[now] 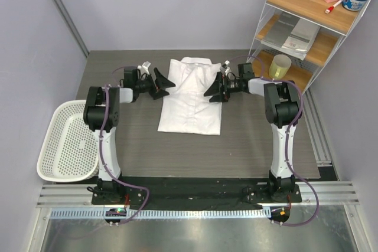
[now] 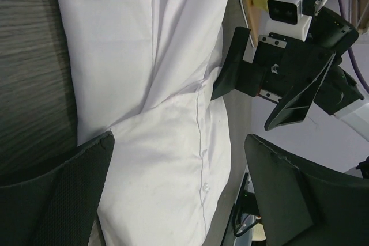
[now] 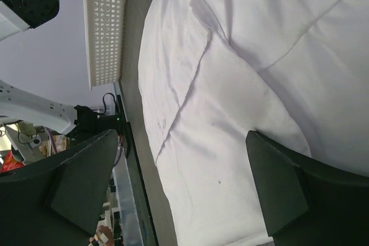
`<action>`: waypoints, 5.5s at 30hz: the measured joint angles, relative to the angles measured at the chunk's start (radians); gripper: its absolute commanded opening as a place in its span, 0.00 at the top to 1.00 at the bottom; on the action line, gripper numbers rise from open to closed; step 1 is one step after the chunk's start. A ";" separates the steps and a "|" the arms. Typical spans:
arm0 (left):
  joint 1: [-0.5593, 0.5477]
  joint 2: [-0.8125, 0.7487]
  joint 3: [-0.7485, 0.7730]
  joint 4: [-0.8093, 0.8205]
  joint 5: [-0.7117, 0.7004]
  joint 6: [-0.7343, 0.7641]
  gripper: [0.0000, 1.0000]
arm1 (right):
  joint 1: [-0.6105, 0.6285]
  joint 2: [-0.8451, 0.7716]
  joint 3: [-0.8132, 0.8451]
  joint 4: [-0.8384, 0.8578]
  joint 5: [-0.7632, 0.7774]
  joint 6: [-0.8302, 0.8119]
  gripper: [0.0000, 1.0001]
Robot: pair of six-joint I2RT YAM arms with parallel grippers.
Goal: Fold and stack the long sleeve shirts
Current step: Fold the shirt
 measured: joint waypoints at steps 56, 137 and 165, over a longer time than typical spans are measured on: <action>-0.721 -0.956 -0.569 -0.602 -0.897 1.376 0.11 | 0.145 -0.280 0.101 -0.405 0.385 -0.431 0.57; -0.420 -0.086 0.244 -1.363 -0.264 1.553 0.84 | 0.194 0.036 0.237 -0.660 0.247 -0.694 0.66; -0.626 -0.503 -0.119 -1.168 -0.261 1.494 0.42 | 0.286 -0.220 -0.063 -0.596 0.121 -0.490 0.70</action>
